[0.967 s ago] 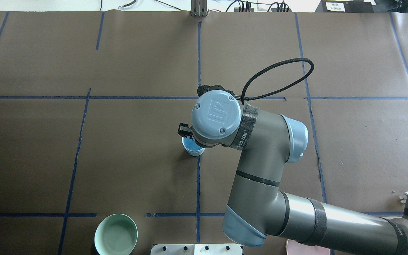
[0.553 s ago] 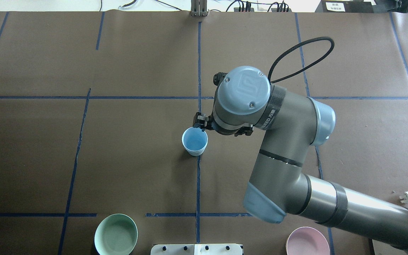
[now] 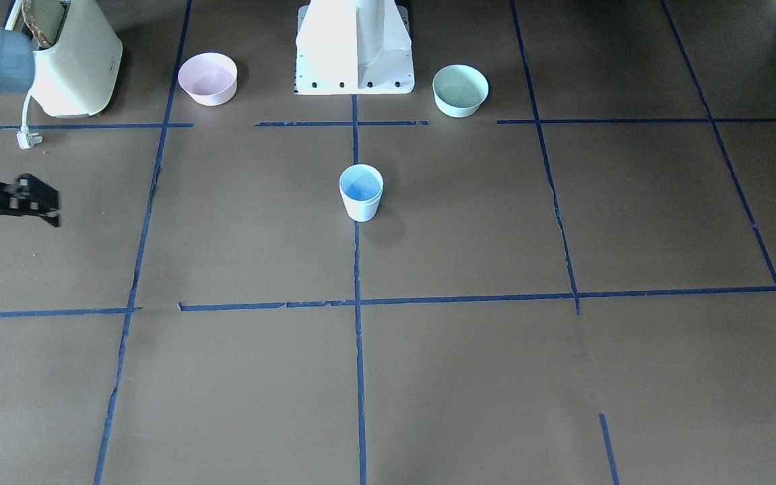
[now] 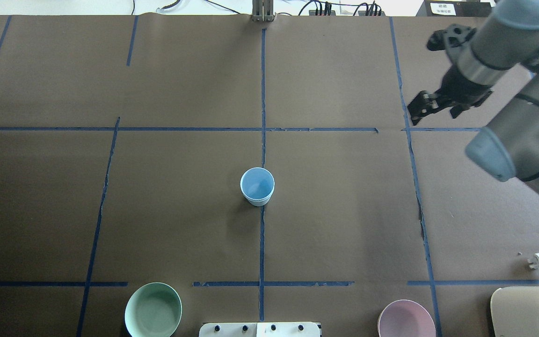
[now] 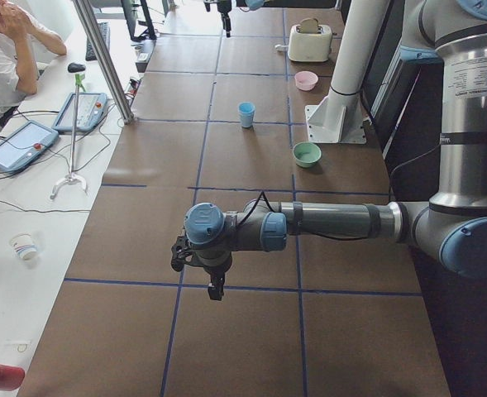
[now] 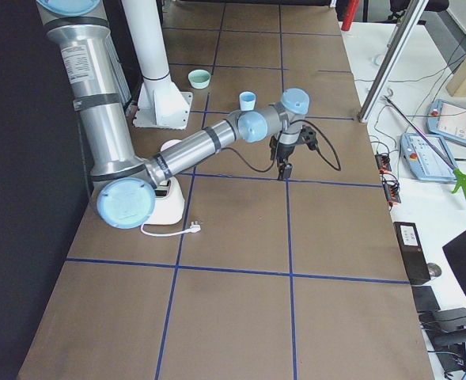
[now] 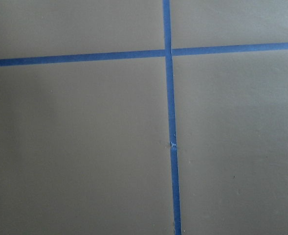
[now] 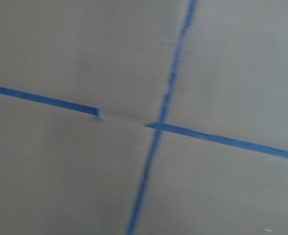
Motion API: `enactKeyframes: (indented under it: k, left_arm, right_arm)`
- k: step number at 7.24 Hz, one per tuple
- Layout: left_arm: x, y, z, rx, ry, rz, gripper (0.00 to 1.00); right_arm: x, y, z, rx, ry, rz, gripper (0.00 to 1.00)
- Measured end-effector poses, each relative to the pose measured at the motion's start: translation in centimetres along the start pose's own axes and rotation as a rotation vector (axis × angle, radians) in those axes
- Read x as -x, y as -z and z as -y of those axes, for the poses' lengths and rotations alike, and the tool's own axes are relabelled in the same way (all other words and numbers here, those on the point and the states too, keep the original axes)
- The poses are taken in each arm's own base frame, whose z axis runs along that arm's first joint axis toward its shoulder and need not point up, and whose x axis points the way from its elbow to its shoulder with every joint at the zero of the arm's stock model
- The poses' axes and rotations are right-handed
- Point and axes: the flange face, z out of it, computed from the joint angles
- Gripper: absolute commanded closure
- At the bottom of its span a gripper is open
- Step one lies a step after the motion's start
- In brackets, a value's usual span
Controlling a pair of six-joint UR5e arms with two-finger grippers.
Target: Stack blue cups with both arms
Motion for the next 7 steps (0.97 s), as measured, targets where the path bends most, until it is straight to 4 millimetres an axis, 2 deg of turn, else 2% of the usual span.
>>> enactKeyframes:
  k: [1,2,3,4,5,7]
  left_arm:
    - [0.0,0.0,0.0,-0.001,-0.002,0.000,0.00]
    - [-0.2,0.1,0.0,-0.003,-0.006,-0.002,0.00]
    - [-0.1,0.1,-0.1,-0.004,-0.007,-0.002,0.00]
    - [0.1,-0.2,-0.3,0.002,-0.001,-0.003,0.00]
    - [0.4,-0.4,-0.4,0.010,0.007,-0.003,0.00]
    - [0.5,-0.5,-0.6,0.015,0.013,0.002,0.00]
  right_arm:
    - [-7.4,0.5,-5.1,0.009,0.049,0.006,0.00]
    - [-12.9,0.0,-10.6,0.030,0.060,0.006,0.00]
    - [-16.6,-1.0,-14.8,0.056,0.039,0.009,0.00]
    - [-18.7,-2.0,-17.0,0.078,0.010,0.015,0.00]
    - [-19.7,-2.7,-17.7,0.089,-0.008,0.021,0.00]
    - [-20.2,-3.1,-17.9,0.095,-0.018,0.027,0.00]
